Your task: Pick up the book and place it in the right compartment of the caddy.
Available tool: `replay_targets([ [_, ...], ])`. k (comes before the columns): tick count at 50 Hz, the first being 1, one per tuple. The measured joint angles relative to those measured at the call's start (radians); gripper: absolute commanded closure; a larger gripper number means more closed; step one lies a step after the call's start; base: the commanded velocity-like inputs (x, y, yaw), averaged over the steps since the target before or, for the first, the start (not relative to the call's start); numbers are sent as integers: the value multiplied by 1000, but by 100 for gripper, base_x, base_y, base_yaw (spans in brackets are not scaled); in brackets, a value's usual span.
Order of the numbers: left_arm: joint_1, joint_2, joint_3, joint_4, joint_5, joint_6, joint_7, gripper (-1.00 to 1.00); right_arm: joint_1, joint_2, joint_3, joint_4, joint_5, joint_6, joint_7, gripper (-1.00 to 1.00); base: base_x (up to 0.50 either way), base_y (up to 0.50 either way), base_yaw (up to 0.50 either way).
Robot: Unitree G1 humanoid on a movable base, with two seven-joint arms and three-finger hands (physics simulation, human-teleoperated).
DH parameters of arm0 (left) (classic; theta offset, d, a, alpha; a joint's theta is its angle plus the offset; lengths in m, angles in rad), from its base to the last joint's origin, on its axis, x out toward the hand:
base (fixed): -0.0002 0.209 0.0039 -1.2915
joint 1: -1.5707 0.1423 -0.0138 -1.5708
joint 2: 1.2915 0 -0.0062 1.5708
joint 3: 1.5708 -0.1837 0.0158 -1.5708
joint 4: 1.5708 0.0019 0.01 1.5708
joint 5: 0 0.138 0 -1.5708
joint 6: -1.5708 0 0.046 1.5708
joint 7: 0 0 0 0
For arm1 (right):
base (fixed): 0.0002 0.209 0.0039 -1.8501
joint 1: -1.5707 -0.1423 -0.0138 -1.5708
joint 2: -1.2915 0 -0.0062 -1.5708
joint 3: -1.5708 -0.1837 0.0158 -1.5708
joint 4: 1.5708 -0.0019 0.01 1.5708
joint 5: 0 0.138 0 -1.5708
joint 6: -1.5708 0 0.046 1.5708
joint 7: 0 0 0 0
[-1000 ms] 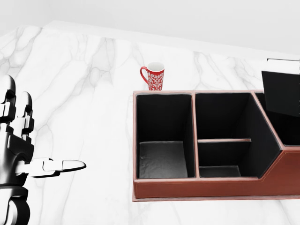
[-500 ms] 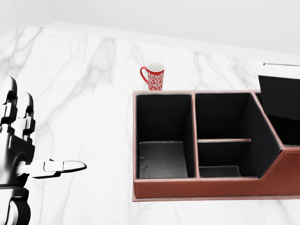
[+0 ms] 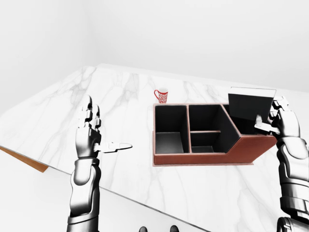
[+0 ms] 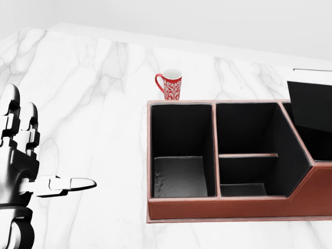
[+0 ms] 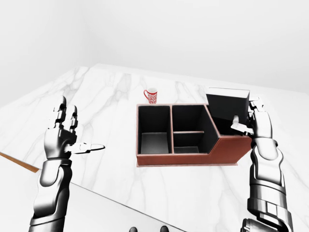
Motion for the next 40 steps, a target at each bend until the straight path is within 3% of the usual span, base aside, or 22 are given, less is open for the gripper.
replay_targets([
  [9,1,0,-1,0,1,0,-1,-100,-11,-8,8,32,-3,0,-10,100,0,0,0],
  [10,1,0,-1,0,2,0,-1,-100,-12,-9,9,35,-3,0,-11,85,0,0,0],
  [11,2,-1,-1,0,2,0,-1,-100,-13,-10,8,38,-4,0,-12,-72,0,0,0],
  [12,2,-1,-1,1,2,0,-1,-100,-15,-10,8,40,2,0,-14,-100,0,0,0],
  [40,4,-1,-2,1,4,0,-3,-100,-18,-11,-4,13,58,5,-14,-100,0,0,0],
])
